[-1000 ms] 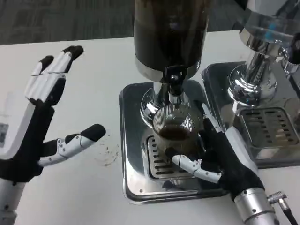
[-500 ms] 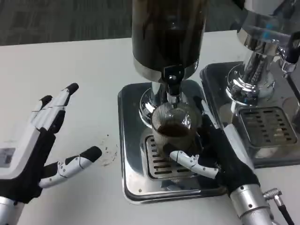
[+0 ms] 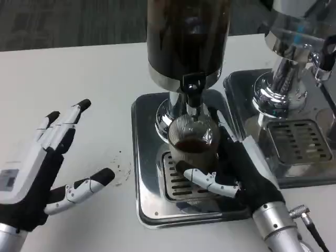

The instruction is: Grasp the cup under the faucet to collect the drink, then remove the cup.

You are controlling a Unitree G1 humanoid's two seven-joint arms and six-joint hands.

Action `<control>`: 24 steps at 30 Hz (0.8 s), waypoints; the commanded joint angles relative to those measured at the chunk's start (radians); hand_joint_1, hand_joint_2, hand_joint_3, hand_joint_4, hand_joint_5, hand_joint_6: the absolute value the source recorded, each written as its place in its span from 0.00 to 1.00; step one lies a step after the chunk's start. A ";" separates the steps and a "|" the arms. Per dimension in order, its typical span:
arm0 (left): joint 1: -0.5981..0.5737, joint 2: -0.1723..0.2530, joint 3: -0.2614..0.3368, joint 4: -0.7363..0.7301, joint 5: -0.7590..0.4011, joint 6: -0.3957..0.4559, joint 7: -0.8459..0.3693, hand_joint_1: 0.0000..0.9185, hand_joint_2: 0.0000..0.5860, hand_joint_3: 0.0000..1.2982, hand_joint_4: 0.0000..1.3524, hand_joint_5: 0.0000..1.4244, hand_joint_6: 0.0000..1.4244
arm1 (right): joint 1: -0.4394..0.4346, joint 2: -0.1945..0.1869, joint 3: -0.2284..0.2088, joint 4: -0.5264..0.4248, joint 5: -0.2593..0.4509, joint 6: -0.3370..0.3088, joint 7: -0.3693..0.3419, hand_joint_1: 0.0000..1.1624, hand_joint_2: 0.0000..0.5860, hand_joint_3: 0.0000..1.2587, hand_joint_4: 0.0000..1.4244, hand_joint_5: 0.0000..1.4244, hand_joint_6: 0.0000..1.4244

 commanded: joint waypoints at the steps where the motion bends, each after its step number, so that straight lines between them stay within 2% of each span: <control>1: 0.018 0.006 -0.007 0.005 -0.014 0.009 0.014 0.00 0.25 0.06 0.00 0.09 0.02 | -0.008 0.008 0.014 0.022 -0.007 0.036 0.016 0.58 0.30 0.00 0.00 0.00 0.08; 11: 0.027 0.003 -0.007 -0.005 -0.027 0.015 0.012 0.00 0.25 0.07 0.00 0.10 0.03 | -0.030 0.019 0.023 0.055 0.000 0.022 0.015 0.65 0.29 0.00 0.00 0.00 0.12; 14: 0.031 0.003 -0.006 -0.009 -0.029 0.018 0.015 0.00 0.25 0.08 0.00 0.11 0.03 | -0.034 0.020 0.025 0.067 0.007 0.016 0.021 0.68 0.28 0.00 0.00 0.03 0.14; 24: 0.038 0.003 -0.004 -0.019 -0.033 0.022 0.022 0.00 0.25 0.09 0.00 0.11 0.03 | -0.045 0.027 0.029 0.105 0.027 0.003 0.031 0.69 0.29 0.00 0.10 0.10 0.19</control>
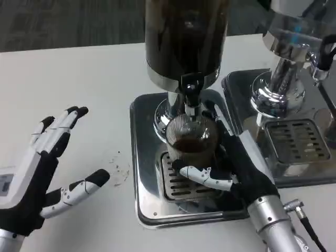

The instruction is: Grasp the cup under the faucet to collect the drink, then remove the cup.

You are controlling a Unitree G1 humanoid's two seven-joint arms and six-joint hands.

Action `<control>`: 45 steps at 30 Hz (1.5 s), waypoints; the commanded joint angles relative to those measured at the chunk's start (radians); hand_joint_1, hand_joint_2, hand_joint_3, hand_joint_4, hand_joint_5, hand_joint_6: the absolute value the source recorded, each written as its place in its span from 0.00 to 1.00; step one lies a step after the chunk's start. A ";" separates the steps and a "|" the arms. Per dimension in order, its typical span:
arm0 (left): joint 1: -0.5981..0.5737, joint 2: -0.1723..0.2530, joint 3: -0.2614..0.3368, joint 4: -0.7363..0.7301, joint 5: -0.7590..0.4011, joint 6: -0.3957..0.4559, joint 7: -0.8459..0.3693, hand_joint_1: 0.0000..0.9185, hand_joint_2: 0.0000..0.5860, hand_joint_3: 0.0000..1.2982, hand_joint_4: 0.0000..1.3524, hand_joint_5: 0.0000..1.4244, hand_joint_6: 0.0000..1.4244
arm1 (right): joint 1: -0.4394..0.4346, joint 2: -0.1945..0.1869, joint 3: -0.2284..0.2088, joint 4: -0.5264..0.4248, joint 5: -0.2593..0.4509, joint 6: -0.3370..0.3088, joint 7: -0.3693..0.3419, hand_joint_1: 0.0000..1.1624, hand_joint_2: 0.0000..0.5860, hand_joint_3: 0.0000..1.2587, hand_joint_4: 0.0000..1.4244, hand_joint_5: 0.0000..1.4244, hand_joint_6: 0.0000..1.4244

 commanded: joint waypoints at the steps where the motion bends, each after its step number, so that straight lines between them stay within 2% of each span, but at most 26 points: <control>1: 0.011 0.003 -0.004 -0.010 -0.007 0.006 0.015 0.00 0.26 0.10 0.00 0.11 0.03 | 0.012 0.013 0.017 0.040 0.007 0.015 0.029 0.69 0.30 0.01 0.11 0.11 0.19; 13: 0.017 -0.001 -0.001 -0.020 -0.013 0.010 0.014 0.00 0.27 0.11 0.00 0.12 0.03 | 0.005 0.022 0.013 0.053 0.010 0.024 0.020 0.74 0.31 0.24 0.28 0.23 0.26; 17: 0.021 -0.001 -0.002 -0.026 -0.011 0.013 0.015 0.00 0.26 0.11 0.00 0.12 0.03 | 0.008 0.030 0.005 0.055 -0.004 0.014 -0.029 0.80 0.33 0.32 0.35 0.29 0.32; 20: 0.023 -0.001 -0.002 -0.033 -0.007 0.020 0.015 0.00 0.26 0.11 0.00 0.12 0.03 | 0.011 0.031 0.004 0.046 -0.032 0.014 -0.082 0.84 0.30 0.37 0.38 0.34 0.36; 23: 0.024 0.000 -0.002 -0.034 -0.012 0.021 0.013 0.00 0.26 0.11 0.00 0.12 0.03 | 0.007 0.039 -0.006 0.059 -0.024 -0.001 -0.107 0.85 0.29 0.40 0.39 0.36 0.38; 38: 0.022 -0.001 -0.008 -0.031 -0.018 0.019 0.004 0.00 0.26 0.11 0.00 0.12 0.03 | 0.023 0.042 -0.012 0.041 -0.074 -0.056 -0.223 0.89 0.18 0.48 0.46 0.46 0.46; 45: 0.013 0.001 -0.014 -0.021 -0.018 0.014 -0.001 0.00 0.26 0.12 0.00 0.13 0.03 | 0.035 0.042 -0.016 0.017 -0.096 -0.062 -0.257 0.90 0.18 0.49 0.48 0.48 0.49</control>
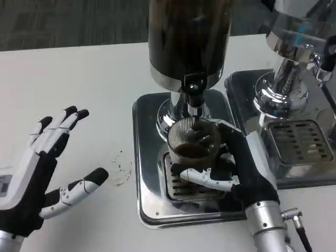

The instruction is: Grasp the cup under the faucet to collect the drink, then remove the cup.

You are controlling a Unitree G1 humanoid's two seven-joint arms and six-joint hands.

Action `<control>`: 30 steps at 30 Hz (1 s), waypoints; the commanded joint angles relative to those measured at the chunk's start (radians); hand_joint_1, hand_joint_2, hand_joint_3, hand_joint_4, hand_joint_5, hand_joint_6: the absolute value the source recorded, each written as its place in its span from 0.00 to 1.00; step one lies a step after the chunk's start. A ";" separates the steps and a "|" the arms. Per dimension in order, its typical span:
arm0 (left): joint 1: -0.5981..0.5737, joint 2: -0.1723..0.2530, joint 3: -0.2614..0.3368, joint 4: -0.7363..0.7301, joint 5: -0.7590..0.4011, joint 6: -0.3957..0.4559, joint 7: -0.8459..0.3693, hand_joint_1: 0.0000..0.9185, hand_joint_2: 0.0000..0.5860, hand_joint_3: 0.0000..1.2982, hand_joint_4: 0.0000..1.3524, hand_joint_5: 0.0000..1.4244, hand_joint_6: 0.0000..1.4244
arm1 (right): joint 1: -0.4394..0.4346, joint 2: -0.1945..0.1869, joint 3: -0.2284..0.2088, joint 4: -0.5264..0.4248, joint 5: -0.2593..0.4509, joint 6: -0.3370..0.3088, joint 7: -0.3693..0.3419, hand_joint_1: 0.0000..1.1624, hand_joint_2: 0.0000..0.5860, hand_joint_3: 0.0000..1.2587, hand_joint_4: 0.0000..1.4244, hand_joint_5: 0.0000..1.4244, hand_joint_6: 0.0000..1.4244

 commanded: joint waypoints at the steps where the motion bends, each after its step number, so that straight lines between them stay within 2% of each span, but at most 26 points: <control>1: -0.003 0.002 -0.015 0.005 -0.012 -0.005 -0.003 0.00 0.26 0.12 0.00 0.13 0.03 | 0.020 -0.003 -0.009 -0.026 -0.013 -0.013 -0.032 0.90 0.18 0.49 0.48 0.48 0.49; 11: -0.020 0.002 -0.041 0.021 -0.017 -0.009 -0.005 0.00 0.26 0.12 0.01 0.14 0.04 | 0.079 -0.011 -0.033 -0.114 -0.006 -0.004 -0.023 0.90 0.15 0.52 0.52 0.53 0.56; 30: -0.033 0.005 -0.061 0.036 -0.026 -0.015 -0.007 0.00 0.26 0.13 0.01 0.14 0.04 | 0.188 -0.031 -0.046 -0.304 -0.012 0.034 0.016 0.90 0.16 0.53 0.54 0.56 0.60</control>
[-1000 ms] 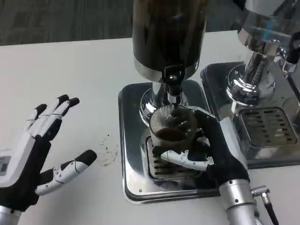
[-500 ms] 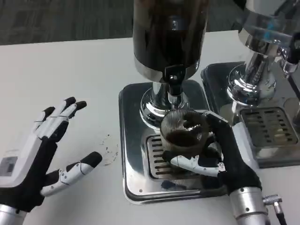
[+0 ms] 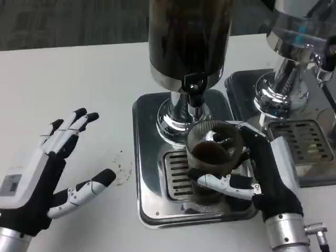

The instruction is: Grasp the cup under the faucet to collect the drink, then remove the cup.

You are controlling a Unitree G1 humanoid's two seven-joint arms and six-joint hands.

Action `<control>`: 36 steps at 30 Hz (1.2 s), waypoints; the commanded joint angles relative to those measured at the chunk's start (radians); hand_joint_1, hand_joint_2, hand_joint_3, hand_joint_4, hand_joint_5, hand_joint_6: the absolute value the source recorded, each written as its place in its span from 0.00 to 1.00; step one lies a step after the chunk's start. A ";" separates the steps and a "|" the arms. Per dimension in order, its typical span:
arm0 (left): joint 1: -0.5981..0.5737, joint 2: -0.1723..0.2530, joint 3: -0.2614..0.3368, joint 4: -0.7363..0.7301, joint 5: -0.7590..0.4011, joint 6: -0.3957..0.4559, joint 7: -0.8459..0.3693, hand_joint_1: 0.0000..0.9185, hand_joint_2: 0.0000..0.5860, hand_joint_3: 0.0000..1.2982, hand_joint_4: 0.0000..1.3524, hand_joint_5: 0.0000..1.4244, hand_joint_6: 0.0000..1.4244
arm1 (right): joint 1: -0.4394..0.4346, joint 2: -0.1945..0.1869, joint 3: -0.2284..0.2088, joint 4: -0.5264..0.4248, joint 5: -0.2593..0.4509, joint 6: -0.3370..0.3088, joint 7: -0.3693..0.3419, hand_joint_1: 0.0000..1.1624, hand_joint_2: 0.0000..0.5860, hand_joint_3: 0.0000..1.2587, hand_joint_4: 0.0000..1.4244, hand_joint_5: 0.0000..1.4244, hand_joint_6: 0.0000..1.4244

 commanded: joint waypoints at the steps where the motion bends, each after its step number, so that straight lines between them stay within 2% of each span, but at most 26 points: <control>1: -0.008 0.006 -0.011 0.010 -0.009 -0.011 -0.005 0.00 0.26 0.13 0.01 0.14 0.04 | 0.030 -0.005 -0.010 -0.076 0.005 0.001 0.014 0.90 0.17 0.53 0.54 0.56 0.61; 11: -0.010 0.011 -0.023 0.005 0.000 -0.010 0.000 0.00 0.24 0.12 0.00 0.14 0.04 | 0.103 -0.025 -0.019 -0.202 0.013 0.031 0.082 0.90 0.17 0.53 0.54 0.56 0.62; 16: 0.007 0.048 -0.043 -0.058 0.083 0.021 -0.005 0.00 0.19 0.04 0.00 0.08 0.01 | 0.137 -0.038 -0.023 -0.264 0.018 0.044 0.123 0.90 0.17 0.53 0.54 0.56 0.62; 20: 0.038 0.087 -0.052 -0.125 0.109 0.047 -0.055 0.00 0.21 0.00 0.00 0.00 0.00 | 0.172 -0.051 -0.025 -0.319 0.025 0.051 0.165 0.90 0.17 0.53 0.54 0.56 0.63; 24: 0.089 0.134 -0.052 -0.200 0.125 0.071 -0.109 0.00 0.22 0.00 0.00 0.00 0.00 | 0.206 -0.070 -0.028 -0.367 0.025 0.050 0.202 0.90 0.16 0.53 0.54 0.56 0.63; 33: 0.157 0.171 -0.042 -0.228 0.113 0.068 -0.118 0.00 0.23 0.00 0.00 0.00 0.00 | 0.241 -0.074 -0.031 -0.423 0.046 0.046 0.244 0.90 0.16 0.53 0.54 0.56 0.63; 36: 0.196 0.188 -0.033 -0.250 0.121 0.070 -0.112 0.00 0.23 0.00 0.00 0.00 0.00 | 0.259 -0.087 -0.032 -0.459 0.041 0.039 0.263 0.90 0.16 0.53 0.54 0.57 0.64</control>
